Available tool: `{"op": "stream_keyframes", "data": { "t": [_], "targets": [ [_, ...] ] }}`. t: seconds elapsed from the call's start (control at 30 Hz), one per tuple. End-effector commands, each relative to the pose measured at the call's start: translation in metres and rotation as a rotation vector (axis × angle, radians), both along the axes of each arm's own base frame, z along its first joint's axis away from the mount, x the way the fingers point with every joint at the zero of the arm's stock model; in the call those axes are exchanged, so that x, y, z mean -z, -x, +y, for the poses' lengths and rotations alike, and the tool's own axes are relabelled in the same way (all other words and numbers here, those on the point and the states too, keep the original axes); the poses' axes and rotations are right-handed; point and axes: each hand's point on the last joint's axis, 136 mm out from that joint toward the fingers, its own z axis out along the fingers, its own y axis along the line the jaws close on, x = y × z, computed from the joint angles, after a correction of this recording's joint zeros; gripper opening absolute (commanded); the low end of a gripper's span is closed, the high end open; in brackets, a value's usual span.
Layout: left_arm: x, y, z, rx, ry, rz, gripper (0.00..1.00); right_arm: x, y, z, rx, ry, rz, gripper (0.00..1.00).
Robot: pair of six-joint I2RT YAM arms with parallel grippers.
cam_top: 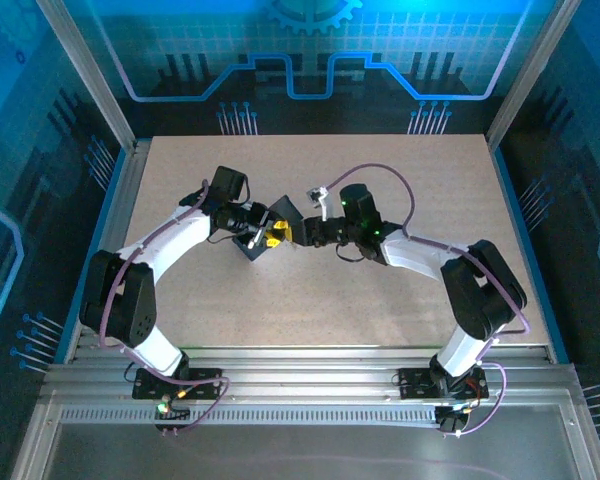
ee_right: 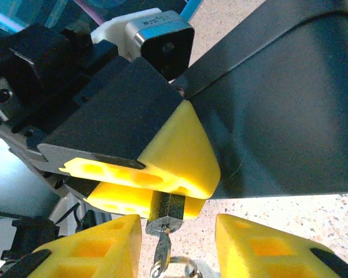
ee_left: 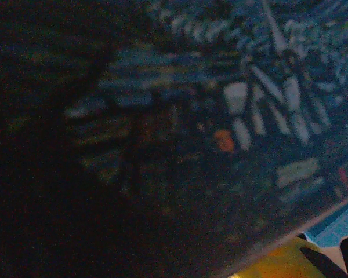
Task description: Unlock the padlock with the key
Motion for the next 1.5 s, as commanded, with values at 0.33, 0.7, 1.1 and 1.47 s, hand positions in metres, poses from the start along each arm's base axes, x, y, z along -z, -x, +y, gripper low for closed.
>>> {"op": "stream_keyframes", "data": {
  "t": [0.33, 0.7, 1.1, 1.47],
  "targets": [
    [-0.03, 0.001, -0.003, 0.021, 0.038, -0.086, 0.0, -0.008, -0.004, 0.03, -0.04, -0.058, 0.041, 0.09],
    [-0.034, 0.008, 0.041, -0.059, -0.093, -0.094, 0.62, 0.0, -0.002, -0.001, -0.082, 0.177, -0.006, 0.0],
    [-0.042, -0.005, 0.108, 0.042, -0.483, -0.257, 0.56, -0.008, -0.004, -0.015, -0.074, 0.215, -0.001, 0.0],
    [-0.013, -0.02, 0.067, 0.218, -0.412, -0.383, 0.43, -0.006, -0.01, -0.025, -0.103, 0.475, -0.104, 0.0]
  ]
}}
